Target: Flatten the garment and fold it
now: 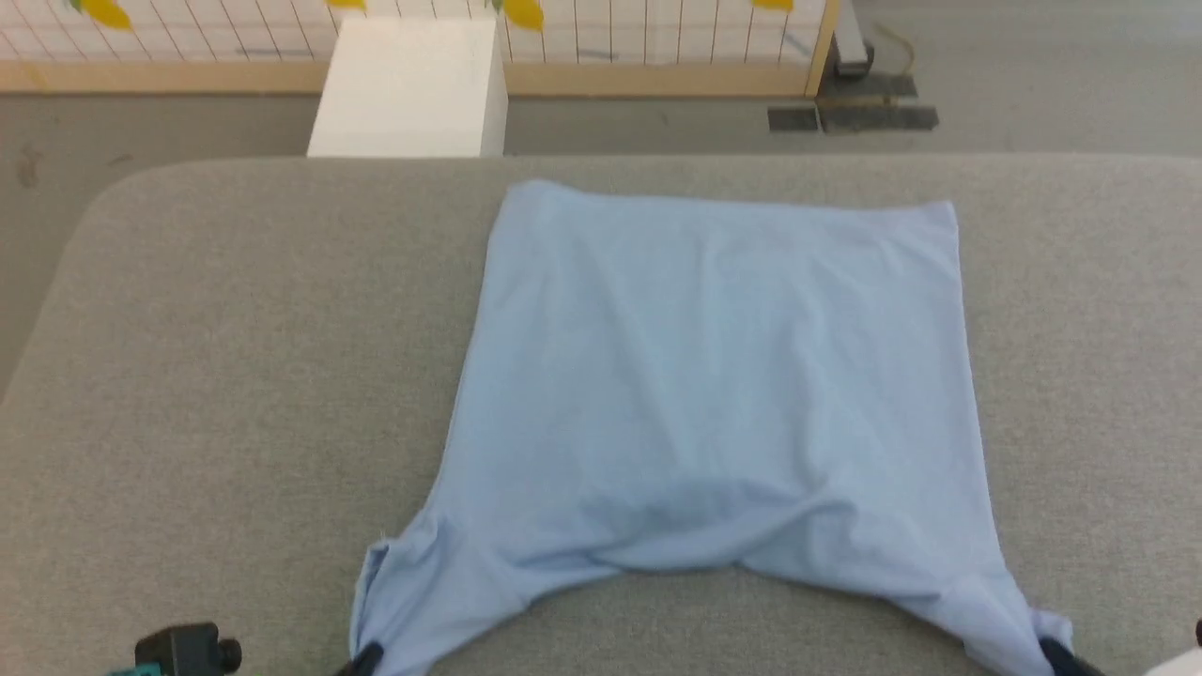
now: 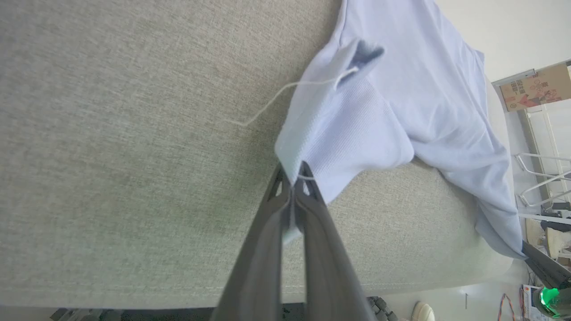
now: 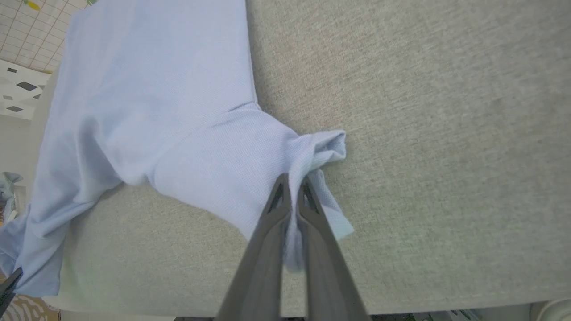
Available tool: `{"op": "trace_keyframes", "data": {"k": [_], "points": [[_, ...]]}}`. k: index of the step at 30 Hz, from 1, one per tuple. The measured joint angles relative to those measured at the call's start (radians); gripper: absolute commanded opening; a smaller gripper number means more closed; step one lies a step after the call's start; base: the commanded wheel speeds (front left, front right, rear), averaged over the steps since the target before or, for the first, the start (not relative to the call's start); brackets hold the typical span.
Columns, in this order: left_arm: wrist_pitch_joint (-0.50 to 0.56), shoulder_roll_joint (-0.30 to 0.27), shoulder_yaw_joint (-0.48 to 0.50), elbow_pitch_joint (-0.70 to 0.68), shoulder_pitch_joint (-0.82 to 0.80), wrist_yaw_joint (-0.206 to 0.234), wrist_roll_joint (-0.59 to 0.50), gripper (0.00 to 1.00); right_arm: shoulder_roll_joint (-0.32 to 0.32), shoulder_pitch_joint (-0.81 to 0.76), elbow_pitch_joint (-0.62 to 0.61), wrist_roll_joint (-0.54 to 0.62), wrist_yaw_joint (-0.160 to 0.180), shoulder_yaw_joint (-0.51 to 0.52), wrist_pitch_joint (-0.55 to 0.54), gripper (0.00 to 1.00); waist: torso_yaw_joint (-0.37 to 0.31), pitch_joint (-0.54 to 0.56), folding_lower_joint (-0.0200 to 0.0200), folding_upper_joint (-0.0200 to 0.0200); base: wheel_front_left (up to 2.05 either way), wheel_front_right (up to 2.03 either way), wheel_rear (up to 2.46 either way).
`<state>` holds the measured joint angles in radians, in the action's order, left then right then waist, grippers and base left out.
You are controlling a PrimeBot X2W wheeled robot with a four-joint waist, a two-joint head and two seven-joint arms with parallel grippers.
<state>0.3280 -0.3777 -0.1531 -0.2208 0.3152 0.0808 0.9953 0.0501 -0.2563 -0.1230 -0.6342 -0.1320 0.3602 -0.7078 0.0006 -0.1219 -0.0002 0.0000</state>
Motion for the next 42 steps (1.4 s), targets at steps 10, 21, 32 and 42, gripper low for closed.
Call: {"op": "trace_keyframes", "data": {"k": [10,21,32,42], "points": [[0.041,-0.033,0.019,-0.092,0.143,0.053,0.012,0.0,0.0,-0.118,-0.023,-0.031,0.0,0.004,-0.067,0.0,0.009,0.122,0.0,0.0,0.0,0.0,0.0],[-0.044,-0.014,0.023,-0.167,0.14,0.052,-0.035,0.0,0.0,-0.11,-0.067,0.031,0.0,0.03,-0.002,0.0,0.027,0.121,0.0001,0.0,0.0,0.0,0.0],[-0.03,-0.002,-0.05,-0.17,-0.002,0.029,-0.082,0.0,0.0,0.056,0.209,0.159,0.0,-0.065,0.08,0.0,0.041,0.072,0.0001,0.0,0.0,0.0,0.0],[-0.021,-0.002,-0.063,-0.163,-0.038,0.025,-0.089,0.0,0.021,0.148,0.351,0.173,-0.008,-0.074,0.146,1.0,0.05,0.048,0.0001,0.0,0.0,0.0,0.0]]}}
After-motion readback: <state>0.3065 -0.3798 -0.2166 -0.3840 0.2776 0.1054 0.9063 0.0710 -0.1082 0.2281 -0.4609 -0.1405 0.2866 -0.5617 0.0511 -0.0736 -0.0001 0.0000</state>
